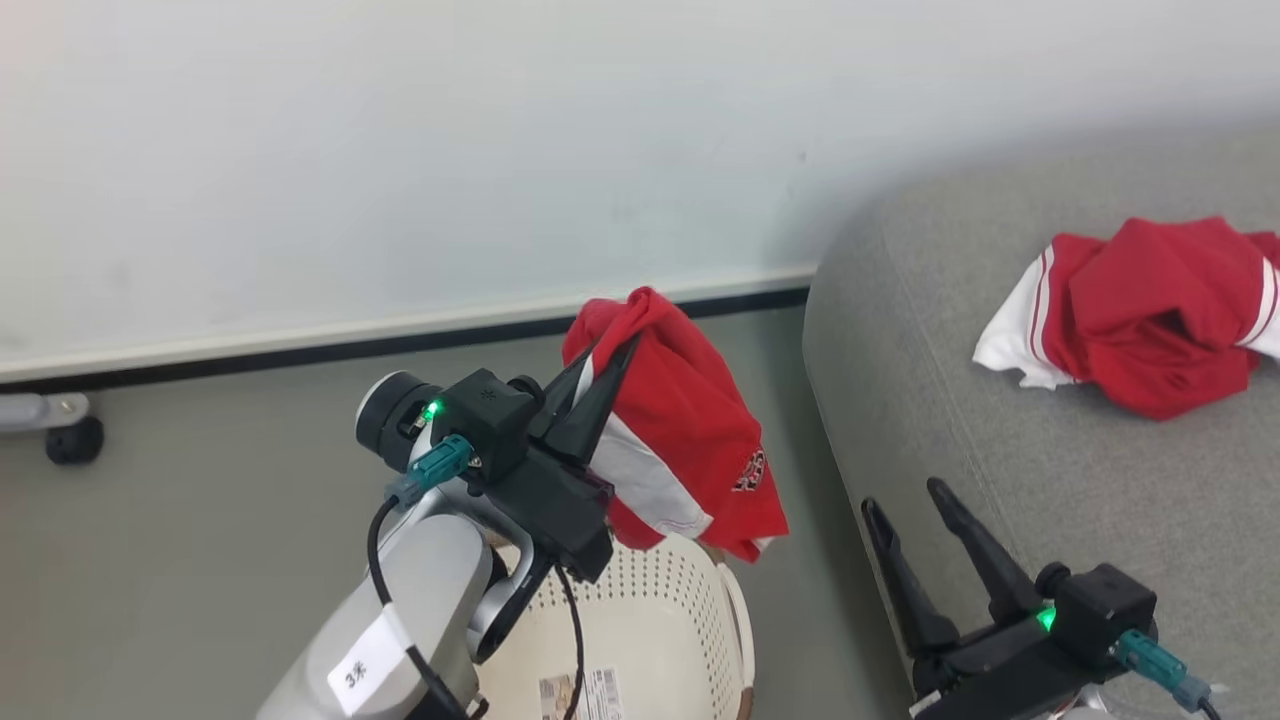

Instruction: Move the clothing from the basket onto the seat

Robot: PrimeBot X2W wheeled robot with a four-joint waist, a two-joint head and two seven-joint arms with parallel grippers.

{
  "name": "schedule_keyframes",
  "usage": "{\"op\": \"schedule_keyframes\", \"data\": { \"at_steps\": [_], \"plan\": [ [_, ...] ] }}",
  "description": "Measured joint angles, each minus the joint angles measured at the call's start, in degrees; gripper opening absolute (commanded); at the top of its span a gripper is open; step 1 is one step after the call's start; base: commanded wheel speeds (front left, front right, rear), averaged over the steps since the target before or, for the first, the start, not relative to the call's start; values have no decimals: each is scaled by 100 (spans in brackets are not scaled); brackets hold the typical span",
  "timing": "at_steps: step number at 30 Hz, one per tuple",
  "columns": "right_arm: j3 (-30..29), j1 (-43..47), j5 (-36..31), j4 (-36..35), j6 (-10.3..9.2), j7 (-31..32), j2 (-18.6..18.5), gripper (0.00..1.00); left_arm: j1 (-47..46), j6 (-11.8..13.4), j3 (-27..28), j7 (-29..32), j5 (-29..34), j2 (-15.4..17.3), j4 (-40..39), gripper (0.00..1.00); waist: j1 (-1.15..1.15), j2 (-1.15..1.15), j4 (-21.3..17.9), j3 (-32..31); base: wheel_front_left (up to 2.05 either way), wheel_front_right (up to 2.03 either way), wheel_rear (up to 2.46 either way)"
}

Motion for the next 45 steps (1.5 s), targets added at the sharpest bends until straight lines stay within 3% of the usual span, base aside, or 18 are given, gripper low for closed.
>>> {"op": "schedule_keyframes", "data": {
  "at_steps": [8,20,39,45],
  "plan": [
    [432,146,9,-108,0,0,-202,100,109,0,4,-1,-9,18,-842,0,1,0,126,-428,0,0,0],
    [1290,-292,-129,208,2,80,-416,100,120,1,-54,190,-10,49,-1385,0,2,0,258,-383,0,0,0],
    [1817,-1948,-494,2186,7,563,-134,100,-77,1,-379,572,-83,-77,-1758,0,2,1,675,-142,0,0,0],
    [2471,-2548,-442,2530,7,454,-49,100,-132,0,-602,658,-119,-132,-1785,0,2,1,873,-121,0,0,0]
  ]
}}
